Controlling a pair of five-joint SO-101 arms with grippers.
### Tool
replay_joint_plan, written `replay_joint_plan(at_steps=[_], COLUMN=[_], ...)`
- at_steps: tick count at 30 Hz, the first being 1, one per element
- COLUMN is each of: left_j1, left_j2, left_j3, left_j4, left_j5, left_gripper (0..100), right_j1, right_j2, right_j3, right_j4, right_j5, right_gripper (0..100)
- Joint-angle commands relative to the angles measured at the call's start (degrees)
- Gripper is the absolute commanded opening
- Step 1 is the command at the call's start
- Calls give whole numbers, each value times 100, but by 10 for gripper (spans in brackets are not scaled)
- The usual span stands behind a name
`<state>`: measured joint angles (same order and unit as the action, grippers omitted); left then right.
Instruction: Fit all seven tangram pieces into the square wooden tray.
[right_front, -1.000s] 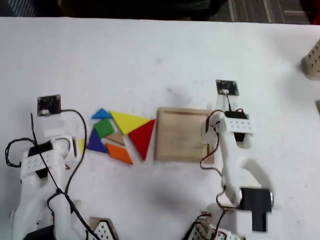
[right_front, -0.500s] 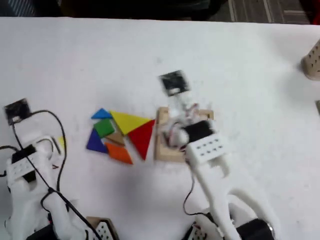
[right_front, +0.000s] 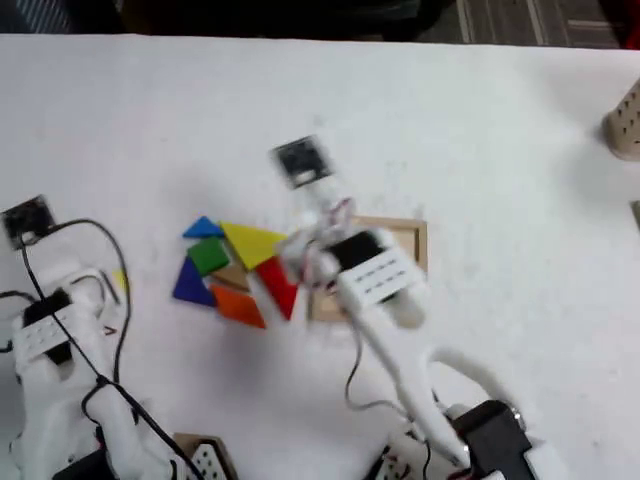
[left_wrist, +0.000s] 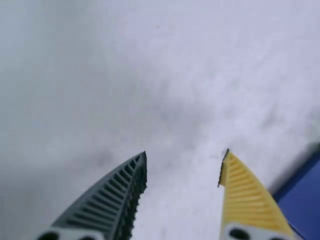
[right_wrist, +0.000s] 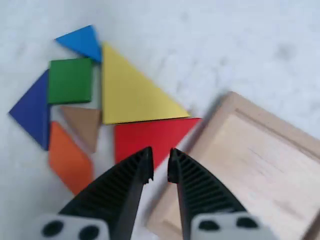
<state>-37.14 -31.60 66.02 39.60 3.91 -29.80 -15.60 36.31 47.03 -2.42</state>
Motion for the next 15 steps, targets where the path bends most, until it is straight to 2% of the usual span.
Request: replay_joint_plan(at_steps=[1, 8, 10, 15], left_j1=[690, 2114, 2229, 2264], left_j2=[-207, 233, 585, 1631], left_j3=[-220, -369, -659, -1398], left_j4=[308, 624, 668, 800], left_j5=[-132, -158, -158, -114], left_gripper=[260, 260, 265, 362], right_j1=[840, 1393, 1402, 1411], right_j2=[-391, -374, -374, -382], right_j3=[35, 527, 563, 563], right_j4=[110, -286, -303, -303], right_j5=[-70, -334, -334, -334], right_gripper=[52, 52, 52, 52])
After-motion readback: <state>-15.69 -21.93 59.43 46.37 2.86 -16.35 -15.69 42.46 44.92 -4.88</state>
